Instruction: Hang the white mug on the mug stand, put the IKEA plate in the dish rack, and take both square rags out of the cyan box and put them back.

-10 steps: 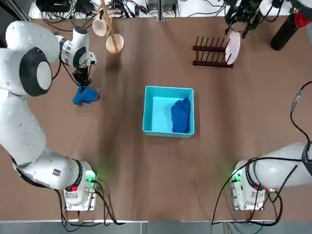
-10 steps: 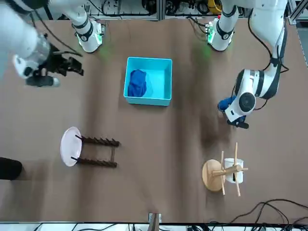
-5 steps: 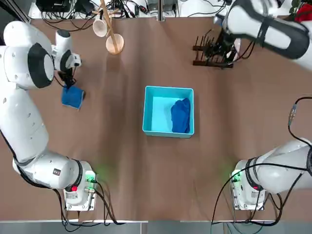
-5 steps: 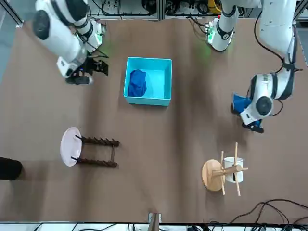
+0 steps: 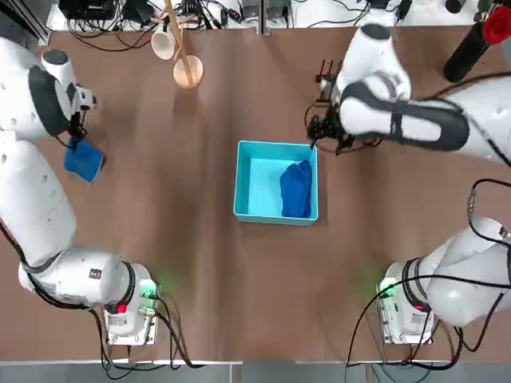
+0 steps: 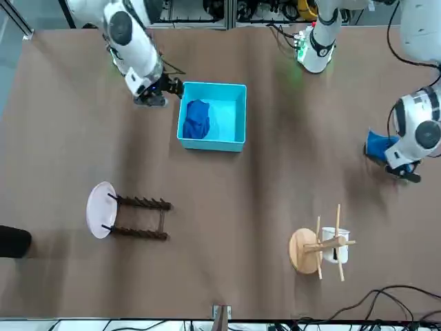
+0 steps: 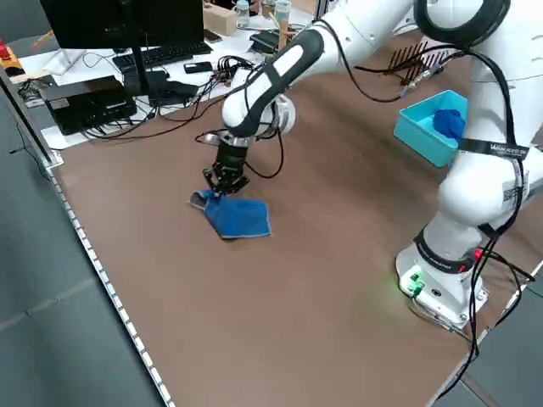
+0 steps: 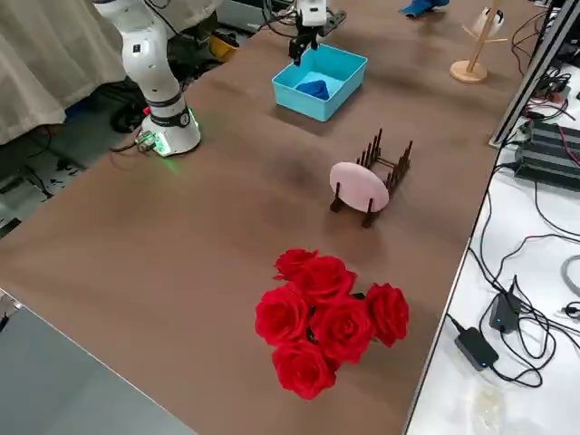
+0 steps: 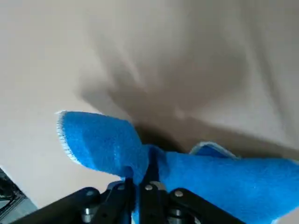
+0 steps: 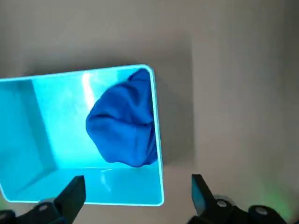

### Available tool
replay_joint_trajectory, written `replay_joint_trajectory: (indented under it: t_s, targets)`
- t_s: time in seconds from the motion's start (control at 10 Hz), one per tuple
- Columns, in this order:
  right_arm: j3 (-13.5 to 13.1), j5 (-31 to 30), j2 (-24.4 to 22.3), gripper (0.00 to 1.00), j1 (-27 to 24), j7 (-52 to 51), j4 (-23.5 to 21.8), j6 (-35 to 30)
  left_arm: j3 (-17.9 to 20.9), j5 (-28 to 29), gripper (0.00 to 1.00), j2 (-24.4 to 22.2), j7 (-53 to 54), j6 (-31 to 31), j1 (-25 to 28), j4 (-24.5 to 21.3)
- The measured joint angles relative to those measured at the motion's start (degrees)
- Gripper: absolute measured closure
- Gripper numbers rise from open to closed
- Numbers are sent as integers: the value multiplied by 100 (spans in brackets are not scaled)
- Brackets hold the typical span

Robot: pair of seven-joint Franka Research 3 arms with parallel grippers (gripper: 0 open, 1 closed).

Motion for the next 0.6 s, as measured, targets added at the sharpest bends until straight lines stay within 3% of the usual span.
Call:
replay_joint_trajectory:
  t_s: [0.3, 0.6]
  targets:
    - [-6, 1, 257, 0, 499, 509, -277, 734, -1023, -29, 95, -101, -794, 24, -8, 11]
    - [-10, 2, 1124, 0, 960, 848, -309, 1686, -2075, -32, 95, -545, -1521, -111, 39, -59]
